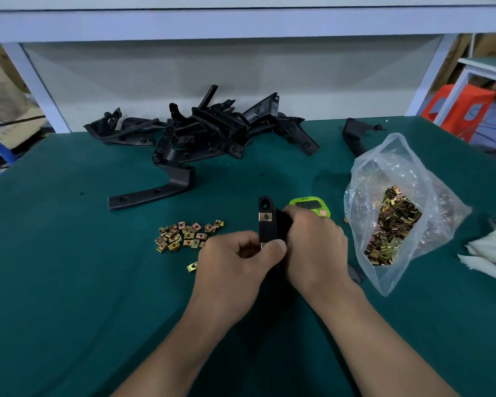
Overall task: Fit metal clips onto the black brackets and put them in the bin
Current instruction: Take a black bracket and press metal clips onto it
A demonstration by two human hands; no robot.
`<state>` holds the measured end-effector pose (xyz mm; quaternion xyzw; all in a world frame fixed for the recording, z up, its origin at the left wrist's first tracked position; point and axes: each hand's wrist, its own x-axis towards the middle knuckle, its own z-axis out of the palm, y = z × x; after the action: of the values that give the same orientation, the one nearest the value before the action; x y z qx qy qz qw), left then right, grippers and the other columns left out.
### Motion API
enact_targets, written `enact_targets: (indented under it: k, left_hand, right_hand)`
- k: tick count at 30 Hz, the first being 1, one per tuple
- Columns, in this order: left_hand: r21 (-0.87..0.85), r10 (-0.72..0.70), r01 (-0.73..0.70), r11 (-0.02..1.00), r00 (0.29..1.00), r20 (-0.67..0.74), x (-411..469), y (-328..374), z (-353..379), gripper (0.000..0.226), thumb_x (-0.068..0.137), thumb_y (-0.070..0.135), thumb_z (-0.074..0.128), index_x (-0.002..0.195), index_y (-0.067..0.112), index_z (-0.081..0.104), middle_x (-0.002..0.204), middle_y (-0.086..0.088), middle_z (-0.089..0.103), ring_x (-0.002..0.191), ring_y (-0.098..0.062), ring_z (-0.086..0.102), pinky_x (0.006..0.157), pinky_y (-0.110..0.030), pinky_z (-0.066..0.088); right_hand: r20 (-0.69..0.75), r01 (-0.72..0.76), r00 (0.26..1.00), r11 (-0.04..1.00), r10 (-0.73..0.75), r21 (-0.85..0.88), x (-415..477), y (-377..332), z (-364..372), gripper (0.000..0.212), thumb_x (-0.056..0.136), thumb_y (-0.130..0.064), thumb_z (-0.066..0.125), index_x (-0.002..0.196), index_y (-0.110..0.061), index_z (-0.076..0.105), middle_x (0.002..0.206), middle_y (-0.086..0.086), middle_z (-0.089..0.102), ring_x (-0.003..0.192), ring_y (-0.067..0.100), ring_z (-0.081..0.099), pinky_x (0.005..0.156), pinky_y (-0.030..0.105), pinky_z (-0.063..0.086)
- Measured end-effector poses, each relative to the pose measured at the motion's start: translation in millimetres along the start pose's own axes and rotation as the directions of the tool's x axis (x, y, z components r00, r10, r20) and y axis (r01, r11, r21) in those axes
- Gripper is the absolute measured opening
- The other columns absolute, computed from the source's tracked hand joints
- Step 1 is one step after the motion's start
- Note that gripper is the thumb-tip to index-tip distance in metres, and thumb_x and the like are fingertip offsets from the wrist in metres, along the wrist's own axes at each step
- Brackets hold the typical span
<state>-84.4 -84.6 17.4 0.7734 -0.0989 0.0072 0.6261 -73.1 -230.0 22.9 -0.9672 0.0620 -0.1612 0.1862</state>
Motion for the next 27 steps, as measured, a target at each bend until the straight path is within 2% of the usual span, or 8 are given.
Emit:
enact_targets:
  k: [4,7,11,17,19,21,25,27]
  left_hand:
    - [0.05,-0.007,0.003,0.999,0.996,0.093,-3,4,-2,0.006,0.083,0.031,0.082,0.088,0.034,0.08,0.075,0.012,0.076,0.069,-0.005,0.07,0.06,-0.017,0.052]
    - [0.157,0.008,-0.014,0.987,0.999,0.04,-4,5,0,0.004,0.084,0.03,0.076,0.083,0.033,0.078,0.074,0.017,0.075,0.066,-0.001,0.067,0.056,-0.016,0.049]
    - [0.215,0.047,-0.02,0.976,0.992,-0.121,-7,5,6,0.019,0.085,0.021,0.066,0.094,0.037,0.072,0.071,0.021,0.071,0.055,0.0,0.058,0.054,-0.008,0.041]
    - [0.306,0.191,-0.102,0.946,0.942,-0.277,-2,10,11,0.037,0.092,0.031,0.069,0.126,0.044,0.062,0.085,0.039,0.067,0.087,0.012,0.063,0.076,0.001,0.04]
    - [0.264,0.225,-0.151,0.953,0.933,-0.279,-1,19,8,0.034,0.093,0.023,0.07,0.12,0.044,0.068,0.083,0.047,0.063,0.086,0.019,0.061,0.074,0.003,0.038]
    - [0.144,0.234,-0.2,0.969,0.931,-0.28,-2,26,4,0.036,0.093,0.016,0.07,0.108,0.049,0.072,0.087,0.045,0.065,0.085,0.017,0.063,0.073,0.002,0.04]
    - [-0.195,0.173,-0.242,0.95,0.933,-0.316,-10,48,13,0.042,0.09,0.015,0.068,0.1,0.055,0.074,0.093,0.019,0.077,0.079,0.002,0.067,0.072,-0.01,0.05]
    - [-0.308,0.116,-0.217,0.926,0.942,-0.314,-10,61,26,0.035,0.09,0.014,0.069,0.099,0.046,0.078,0.091,0.011,0.078,0.08,-0.005,0.07,0.074,-0.015,0.054]
  right_hand:
    - [0.007,-0.032,0.999,0.999,0.032,0.027,4,3,-3,0.016,0.075,-0.017,0.062,0.081,-0.023,0.049,0.067,-0.004,0.051,0.064,0.032,0.05,0.059,0.036,0.037]
    - [0.086,0.032,0.996,0.999,-0.033,0.015,2,6,-5,0.029,0.076,-0.016,0.065,0.102,-0.027,0.058,0.083,0.001,0.066,0.079,0.037,0.063,0.065,0.038,0.047]
    - [0.179,0.038,0.982,0.996,-0.052,0.08,0,8,-4,0.059,0.08,-0.024,0.072,0.132,-0.04,0.046,0.107,0.002,0.071,0.097,0.04,0.065,0.073,0.038,0.047]
    - [0.298,-0.055,0.953,0.934,-0.057,0.354,-1,3,-16,0.054,0.089,-0.03,0.068,0.134,-0.046,0.043,0.103,-0.011,0.067,0.092,0.017,0.065,0.075,0.028,0.052]
    - [0.282,-0.092,0.958,0.886,-0.045,0.454,-6,3,-31,0.052,0.086,-0.021,0.07,0.129,-0.045,0.05,0.092,-0.011,0.07,0.079,0.008,0.067,0.063,0.018,0.049]
    - [0.325,-0.174,0.945,0.797,-0.03,0.579,-17,3,-47,0.049,0.087,-0.013,0.067,0.124,-0.043,0.057,0.087,-0.006,0.075,0.076,0.012,0.072,0.066,0.024,0.056]
    - [0.363,-0.276,0.931,0.556,-0.05,0.784,-48,7,-76,0.045,0.091,-0.001,0.061,0.119,-0.035,0.068,0.097,0.004,0.078,0.091,0.028,0.075,0.084,0.037,0.061]
    - [0.351,-0.293,0.936,0.478,-0.034,0.828,-64,15,-90,0.04,0.094,0.0,0.058,0.115,-0.032,0.07,0.092,0.007,0.078,0.082,0.026,0.074,0.072,0.033,0.06]
